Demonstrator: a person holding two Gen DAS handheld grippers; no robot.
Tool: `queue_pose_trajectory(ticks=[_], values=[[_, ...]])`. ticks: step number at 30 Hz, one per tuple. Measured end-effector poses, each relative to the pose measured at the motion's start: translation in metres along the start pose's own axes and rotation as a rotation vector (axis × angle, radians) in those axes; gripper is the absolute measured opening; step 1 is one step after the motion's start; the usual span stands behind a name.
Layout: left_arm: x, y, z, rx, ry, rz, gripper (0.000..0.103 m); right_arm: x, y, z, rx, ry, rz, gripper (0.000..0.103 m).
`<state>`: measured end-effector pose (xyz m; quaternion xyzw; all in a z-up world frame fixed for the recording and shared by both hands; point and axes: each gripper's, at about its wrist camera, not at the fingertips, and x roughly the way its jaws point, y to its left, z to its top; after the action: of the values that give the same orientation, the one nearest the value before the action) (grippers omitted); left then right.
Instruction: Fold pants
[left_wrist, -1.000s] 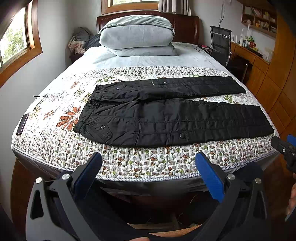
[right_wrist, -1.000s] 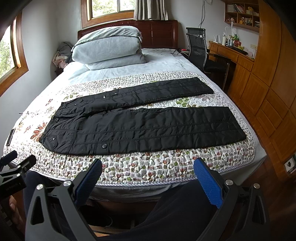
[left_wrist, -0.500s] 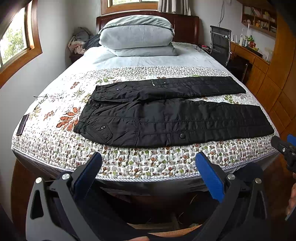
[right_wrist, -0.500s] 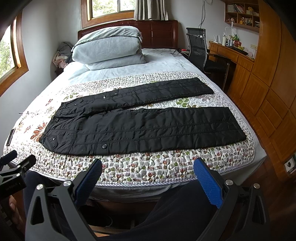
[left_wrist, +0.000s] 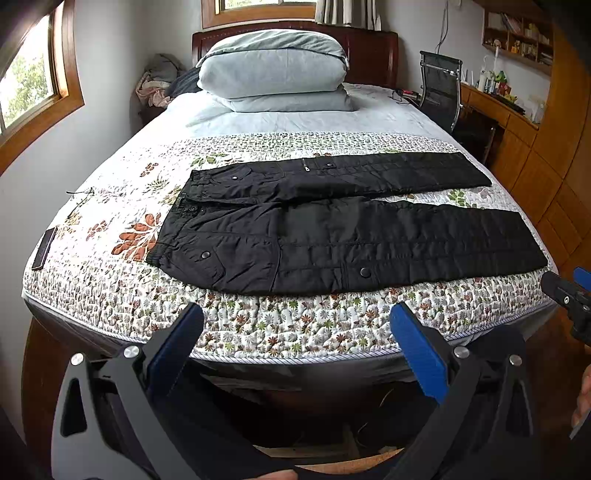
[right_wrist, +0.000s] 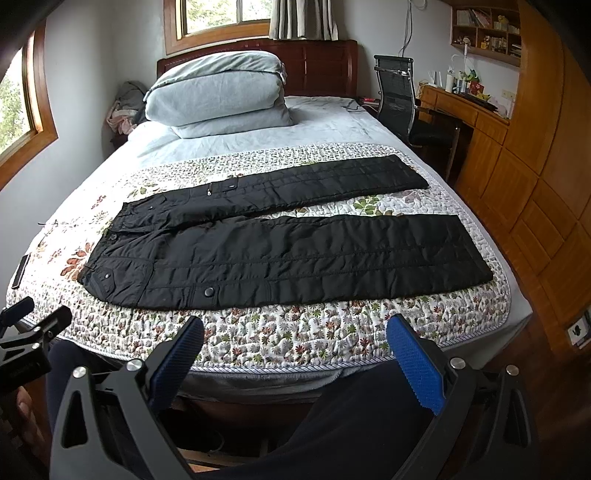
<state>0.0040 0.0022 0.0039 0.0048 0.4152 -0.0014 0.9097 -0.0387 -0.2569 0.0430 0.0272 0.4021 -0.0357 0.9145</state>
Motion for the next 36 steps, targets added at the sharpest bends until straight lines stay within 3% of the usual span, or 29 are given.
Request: queue_pose_trajectory(ticks=[19,24,30,33,36], values=[[0.025,0.010,0.013,0.006,0.001,-0.020,0.100,0.021,0.003,0.005,-0.033,0.026,-0.007,0.100],[0.045,0.020,0.013,-0.001,0.021,-0.037,0.100,0.037,-0.007,0.004,-0.028,0.042,-0.034,0.100],[0.080,0.050,0.017,-0.031,0.060,-0.008,0.100,0.067,-0.022,0.003,-0.005,0.060,-0.047,0.100],[0.101,0.070,0.028,-0.038,0.068,-0.012,0.100,0.088,-0.031,0.015,-0.007,0.073,-0.006,0.100],[0.124,0.097,0.057,-0.044,0.065,-0.052,0.100,0.118,-0.051,0.051,-0.037,0.099,0.071,0.100]])
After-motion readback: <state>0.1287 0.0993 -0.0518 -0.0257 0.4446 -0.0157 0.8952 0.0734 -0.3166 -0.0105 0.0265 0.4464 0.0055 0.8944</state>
